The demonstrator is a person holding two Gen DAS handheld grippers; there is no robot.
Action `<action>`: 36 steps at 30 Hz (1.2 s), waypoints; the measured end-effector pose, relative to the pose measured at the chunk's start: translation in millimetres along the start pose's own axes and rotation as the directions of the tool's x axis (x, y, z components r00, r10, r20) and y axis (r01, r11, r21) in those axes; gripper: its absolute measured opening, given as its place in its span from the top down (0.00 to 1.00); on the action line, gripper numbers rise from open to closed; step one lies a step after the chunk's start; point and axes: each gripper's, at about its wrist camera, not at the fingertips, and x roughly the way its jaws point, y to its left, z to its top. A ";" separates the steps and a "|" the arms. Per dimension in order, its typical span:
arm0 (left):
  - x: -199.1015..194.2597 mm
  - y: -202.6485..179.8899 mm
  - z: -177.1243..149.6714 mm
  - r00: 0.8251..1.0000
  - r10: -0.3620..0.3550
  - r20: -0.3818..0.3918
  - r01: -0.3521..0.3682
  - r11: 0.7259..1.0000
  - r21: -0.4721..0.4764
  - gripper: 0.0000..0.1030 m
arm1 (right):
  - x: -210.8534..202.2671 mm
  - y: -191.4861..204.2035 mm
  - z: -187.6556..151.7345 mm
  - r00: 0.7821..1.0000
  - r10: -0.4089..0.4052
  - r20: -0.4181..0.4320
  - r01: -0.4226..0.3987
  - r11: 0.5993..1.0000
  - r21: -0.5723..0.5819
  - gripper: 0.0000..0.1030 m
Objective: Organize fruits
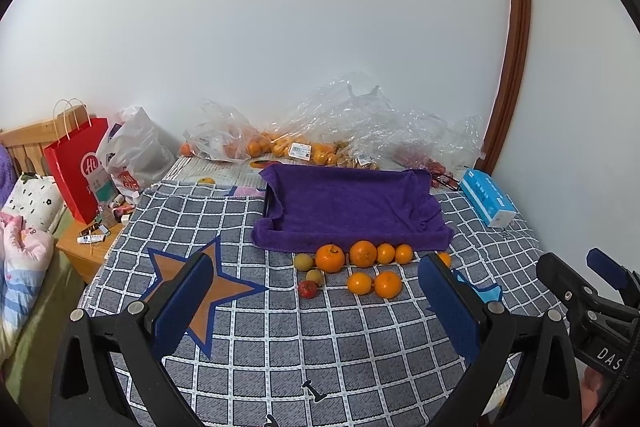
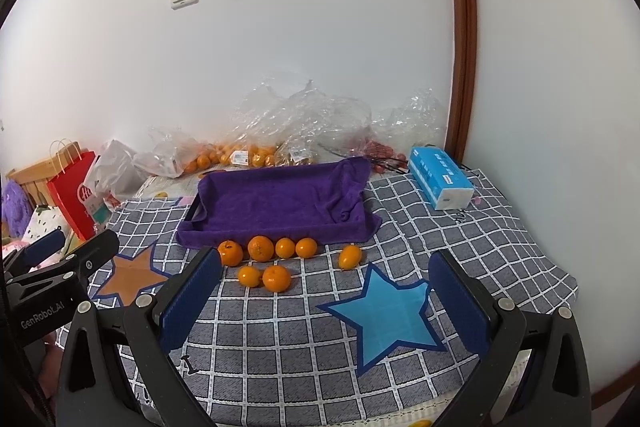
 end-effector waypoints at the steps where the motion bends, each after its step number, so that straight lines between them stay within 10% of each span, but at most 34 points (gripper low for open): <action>1: -0.2 0.2 0.0 1.000 -0.001 -0.001 0.001 1.000 0.001 0.00 | -0.1 0.5 -0.1 1.000 -0.002 0.000 0.002 1.000 0.001 0.01; 23: 18.4 12.0 4.2 1.000 0.026 0.012 -0.026 1.000 -0.001 0.00 | 14.9 7.1 0.1 0.999 0.037 0.004 -0.037 0.999 -0.021 0.01; 36: 98.5 41.8 -8.8 0.995 0.065 -0.074 -0.065 0.998 -0.006 0.02 | 105.8 -19.8 -20.0 0.997 0.027 -0.076 -0.026 1.000 0.015 0.06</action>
